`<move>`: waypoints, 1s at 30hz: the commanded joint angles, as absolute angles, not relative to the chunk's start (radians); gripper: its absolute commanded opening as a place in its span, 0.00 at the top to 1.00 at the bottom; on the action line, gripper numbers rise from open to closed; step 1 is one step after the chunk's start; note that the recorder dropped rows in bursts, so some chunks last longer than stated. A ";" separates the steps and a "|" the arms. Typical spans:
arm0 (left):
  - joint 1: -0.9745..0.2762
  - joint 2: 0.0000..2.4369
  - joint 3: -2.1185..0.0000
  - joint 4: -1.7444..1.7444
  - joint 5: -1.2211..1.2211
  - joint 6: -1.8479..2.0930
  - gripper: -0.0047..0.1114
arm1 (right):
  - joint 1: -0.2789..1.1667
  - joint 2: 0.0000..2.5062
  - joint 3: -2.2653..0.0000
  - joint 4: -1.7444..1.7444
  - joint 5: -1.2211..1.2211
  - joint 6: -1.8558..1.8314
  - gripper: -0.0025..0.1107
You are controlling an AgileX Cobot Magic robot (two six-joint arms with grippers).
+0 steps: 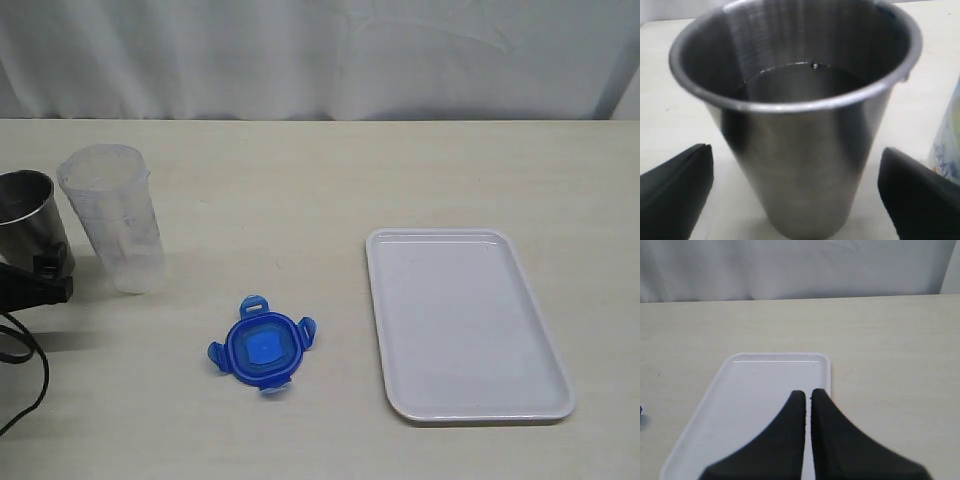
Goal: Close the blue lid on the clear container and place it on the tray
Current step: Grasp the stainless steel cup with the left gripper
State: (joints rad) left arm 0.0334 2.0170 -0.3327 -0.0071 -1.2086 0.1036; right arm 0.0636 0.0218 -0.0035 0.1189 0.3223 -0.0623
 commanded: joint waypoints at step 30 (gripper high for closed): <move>0.035 2.104 -0.485 -0.012 -1.221 0.118 0.20 | 0.068 0.022 0.000 0.118 0.319 -0.061 0.94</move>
